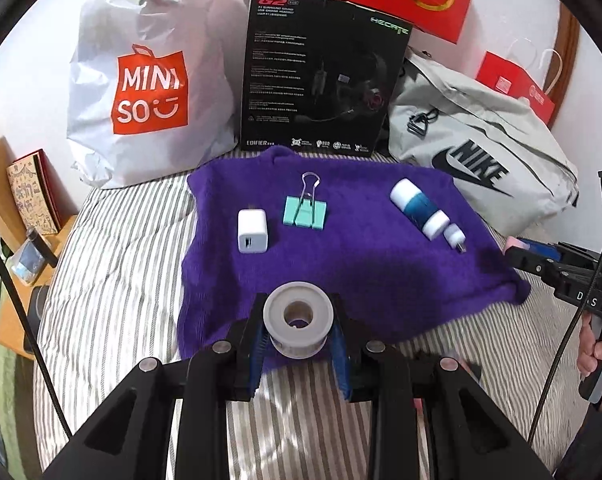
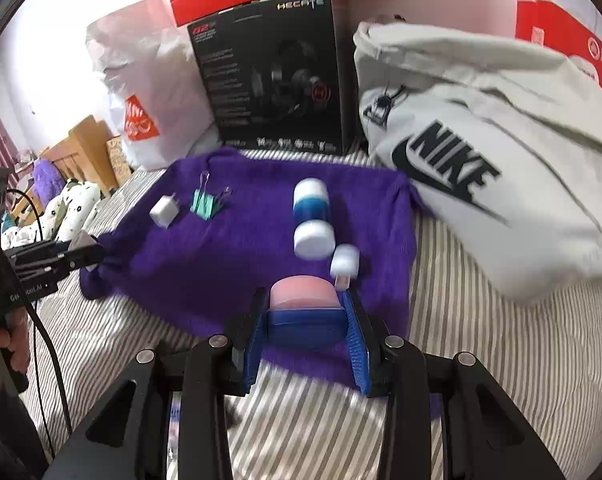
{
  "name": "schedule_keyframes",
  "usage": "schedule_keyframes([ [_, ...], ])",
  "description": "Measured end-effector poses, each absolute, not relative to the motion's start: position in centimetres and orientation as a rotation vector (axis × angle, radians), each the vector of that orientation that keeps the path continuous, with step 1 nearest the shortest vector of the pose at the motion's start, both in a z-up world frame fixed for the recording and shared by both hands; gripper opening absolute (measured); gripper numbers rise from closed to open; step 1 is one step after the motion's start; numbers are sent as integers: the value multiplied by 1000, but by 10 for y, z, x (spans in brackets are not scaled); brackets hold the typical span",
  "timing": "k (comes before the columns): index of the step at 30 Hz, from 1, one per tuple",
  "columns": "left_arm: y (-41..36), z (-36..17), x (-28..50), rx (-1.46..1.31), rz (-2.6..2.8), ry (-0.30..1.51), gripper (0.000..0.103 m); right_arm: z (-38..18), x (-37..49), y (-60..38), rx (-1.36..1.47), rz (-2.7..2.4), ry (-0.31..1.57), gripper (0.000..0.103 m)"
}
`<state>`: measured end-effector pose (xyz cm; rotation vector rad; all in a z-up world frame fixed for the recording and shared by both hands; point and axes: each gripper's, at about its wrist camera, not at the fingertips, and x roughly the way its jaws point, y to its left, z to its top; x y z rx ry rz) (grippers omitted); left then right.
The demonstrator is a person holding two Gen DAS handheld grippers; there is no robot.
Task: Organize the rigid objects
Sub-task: 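Carry the tape roll and pink-blue case onto the purple towel with both tools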
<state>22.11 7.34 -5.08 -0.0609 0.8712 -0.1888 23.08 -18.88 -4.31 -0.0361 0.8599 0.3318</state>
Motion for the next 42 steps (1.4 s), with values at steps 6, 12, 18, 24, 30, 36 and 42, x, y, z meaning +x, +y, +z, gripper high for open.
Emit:
schedule_keyframes([
  [6, 74, -58, 251, -71, -184, 866, 27, -51, 257, -181, -34, 335, 866, 37],
  [12, 81, -68, 264, -94, -168, 870, 27, -74, 264, -173, -63, 332, 899, 37],
  [18, 82, -82, 272, -90, -161, 903, 27, -83, 263, -170, -85, 341, 919, 37],
  [24, 82, -89, 276, -75, -147, 924, 27, -94, 267, -167, -104, 336, 953, 37],
  [30, 83, -93, 280, -64, -129, 936, 27, -102, 271, -165, -106, 324, 971, 37],
  [36, 89, -100, 284, -84, -118, 954, 27, -107, 274, -163, -122, 313, 972, 37],
  [42, 85, -104, 288, -74, -110, 962, 27, -109, 274, -159, -152, 315, 965, 37],
])
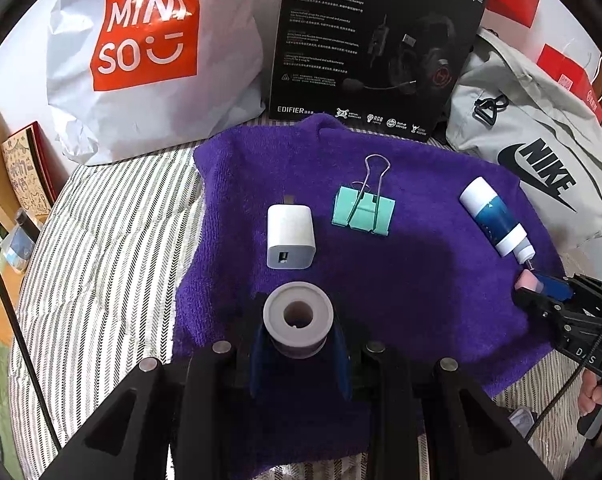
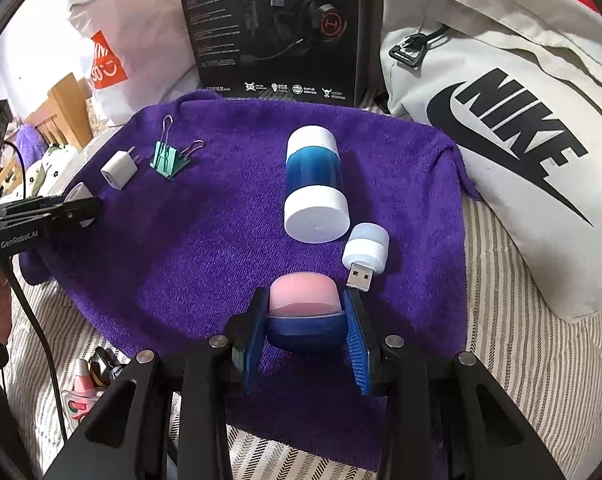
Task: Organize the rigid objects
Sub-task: 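Carry the tape roll and pink-blue case onto the purple towel with both tools, then open both tools to release tape roll and case on the towel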
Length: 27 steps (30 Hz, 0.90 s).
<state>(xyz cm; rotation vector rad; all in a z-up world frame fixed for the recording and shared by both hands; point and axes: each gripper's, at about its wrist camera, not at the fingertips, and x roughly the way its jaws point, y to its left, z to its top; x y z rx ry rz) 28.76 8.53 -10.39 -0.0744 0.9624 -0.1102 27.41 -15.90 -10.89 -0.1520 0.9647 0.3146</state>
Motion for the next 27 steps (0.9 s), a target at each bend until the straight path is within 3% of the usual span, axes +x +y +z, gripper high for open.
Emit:
schedule_keyframes([
  [21, 66, -112, 287, 43, -85, 956, 28, -107, 267, -166, -144, 347, 969, 46],
  [27, 65, -112, 282, 62, -73, 956, 38, -103, 260, -175, -105, 362, 968, 47],
])
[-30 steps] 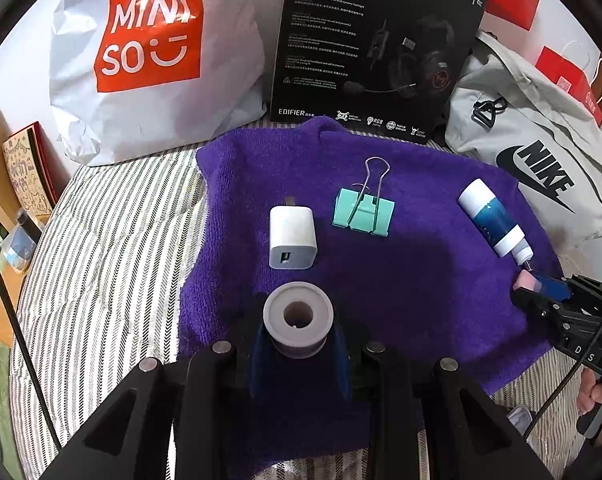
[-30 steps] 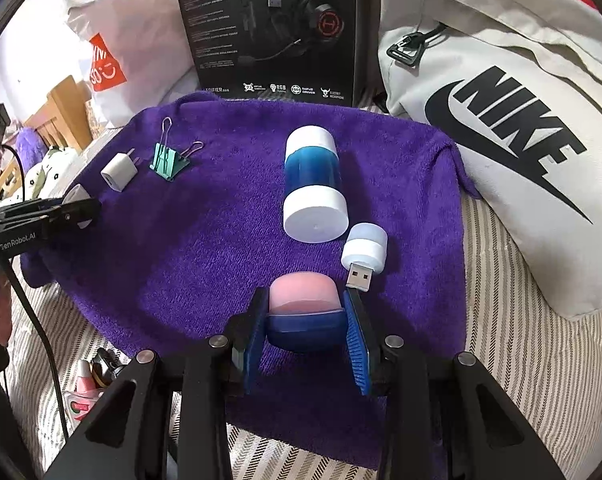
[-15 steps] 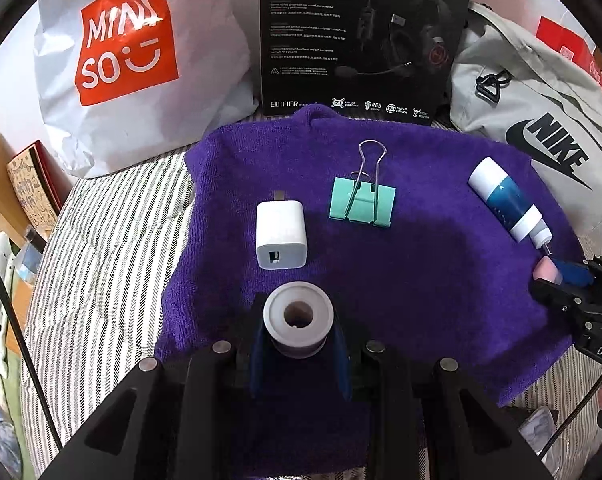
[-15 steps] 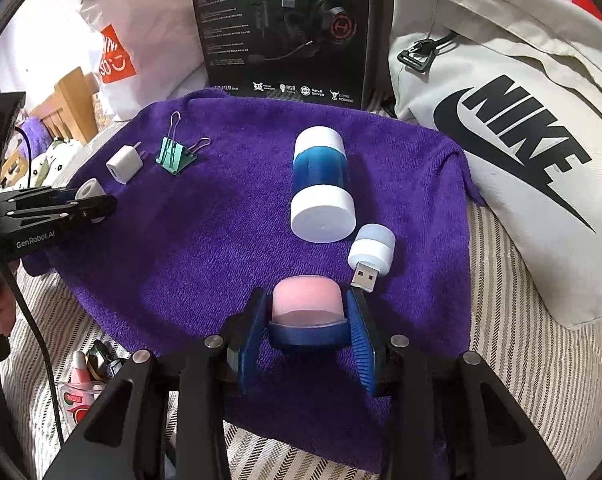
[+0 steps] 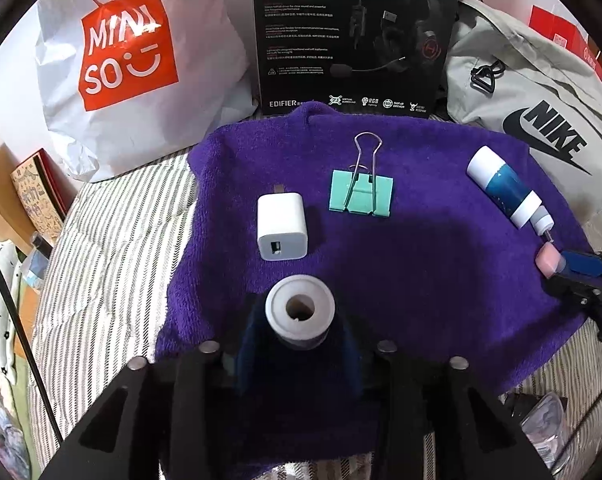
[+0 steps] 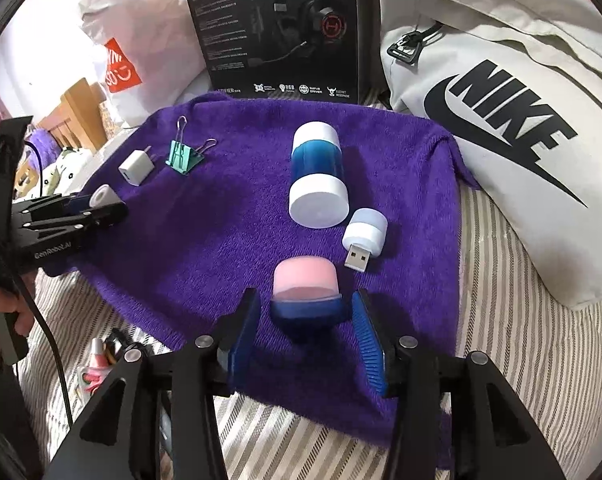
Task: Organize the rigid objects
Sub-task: 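Open both tools to release tape roll and case on the towel, then grasp the Grand Reserve bottle with left tool while right tool grasps clear mint jar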
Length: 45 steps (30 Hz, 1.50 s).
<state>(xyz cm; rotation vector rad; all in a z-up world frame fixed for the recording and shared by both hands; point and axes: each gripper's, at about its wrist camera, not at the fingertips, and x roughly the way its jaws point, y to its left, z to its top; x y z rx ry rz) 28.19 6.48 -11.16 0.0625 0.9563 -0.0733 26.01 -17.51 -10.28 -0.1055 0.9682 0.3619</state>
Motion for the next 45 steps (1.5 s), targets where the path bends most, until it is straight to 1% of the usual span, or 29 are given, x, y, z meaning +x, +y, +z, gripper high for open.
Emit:
schedule_keyframes([
  [2, 63, -111, 281, 61, -87, 957, 45, -101, 258, -176, -108, 356, 966, 48],
  [3, 62, -111, 281, 57, -92, 959, 47, -100, 258, -177, -107, 353, 966, 48],
  [5, 62, -109, 280, 55, -92, 961, 56, -96, 256, -179, -105, 345, 964, 49],
  [7, 62, -106, 279, 48, -82, 973, 59, -90, 253, -181, -97, 344, 957, 49],
  [9, 64, -98, 273, 36, -77, 967, 59, -83, 248, -184, -82, 337, 948, 49],
  [12, 65, -80, 256, 27, -72, 935, 59, -76, 237, -190, -48, 337, 940, 52],
  [15, 65, -66, 233, 4, -98, 914, 60, -70, 217, -193, -18, 323, 943, 53],
  [21, 50, -59, 190, 50, -123, 911, 60, -62, 171, -196, 20, 317, 937, 58],
  [23, 43, -65, 172, 55, -138, 927, 60, -61, 159, -197, 31, 320, 936, 60],
  [28, 24, -90, 139, 80, -190, 964, 60, -59, 134, -205, 68, 314, 934, 61],
  [36, 0, -112, 133, 126, -224, 991, 60, -63, 112, -218, 77, 299, 939, 62],
  [39, -10, -117, 140, 179, -202, 982, 59, -71, 109, -222, 69, 289, 959, 62],
  [42, -14, -116, 147, 173, -209, 983, 53, -75, 109, -224, 82, 292, 968, 62],
  [43, -14, -116, 149, 167, -210, 980, 48, -76, 109, -223, 82, 296, 971, 62],
  [44, -15, -117, 150, 153, -222, 978, 39, -78, 110, -222, 80, 299, 973, 62],
  [45, -16, -117, 151, 140, -238, 978, 35, -80, 111, -218, 76, 311, 974, 62],
])
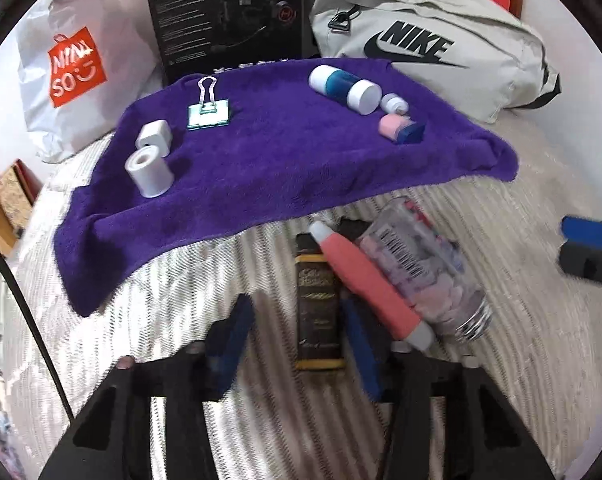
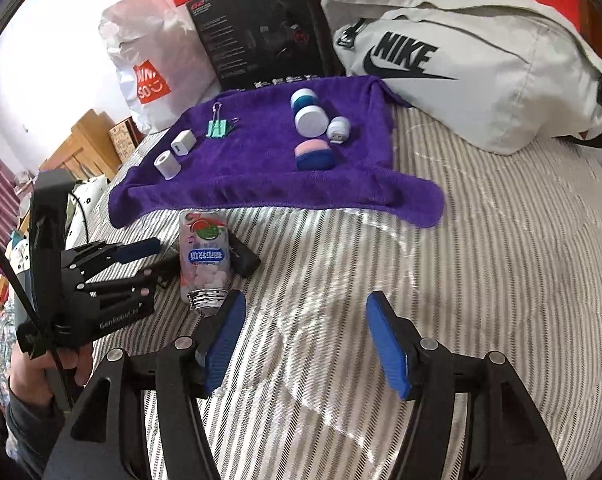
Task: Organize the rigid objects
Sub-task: 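Grasp the Grand Reserve bottle with left tool while right tool grasps clear mint jar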
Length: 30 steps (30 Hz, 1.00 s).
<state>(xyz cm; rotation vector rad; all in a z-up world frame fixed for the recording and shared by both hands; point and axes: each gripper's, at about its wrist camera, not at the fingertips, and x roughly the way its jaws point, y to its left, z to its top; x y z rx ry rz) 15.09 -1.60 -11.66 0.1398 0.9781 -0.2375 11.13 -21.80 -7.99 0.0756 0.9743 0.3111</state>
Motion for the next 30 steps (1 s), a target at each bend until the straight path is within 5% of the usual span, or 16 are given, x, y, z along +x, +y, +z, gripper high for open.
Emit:
schedule_keyframes([
  [2, -19, -116, 150, 147, -248, 975, 23, -84, 114, -211, 67, 330, 978, 62],
  [18, 18, -115, 135, 109, -223, 994, 23, -100, 146, -137, 33, 466, 975, 62],
  [21, 17, -115, 135, 108, -222, 995, 23, -105, 149, -129, -7, 461, 962, 56],
  [24, 18, -115, 135, 106, -224, 992, 23, -106, 148, -127, -25, 478, 945, 39],
  [30, 20, -114, 136, 88, -233, 989, 23, -94, 139, -154, 1, 449, 943, 39],
])
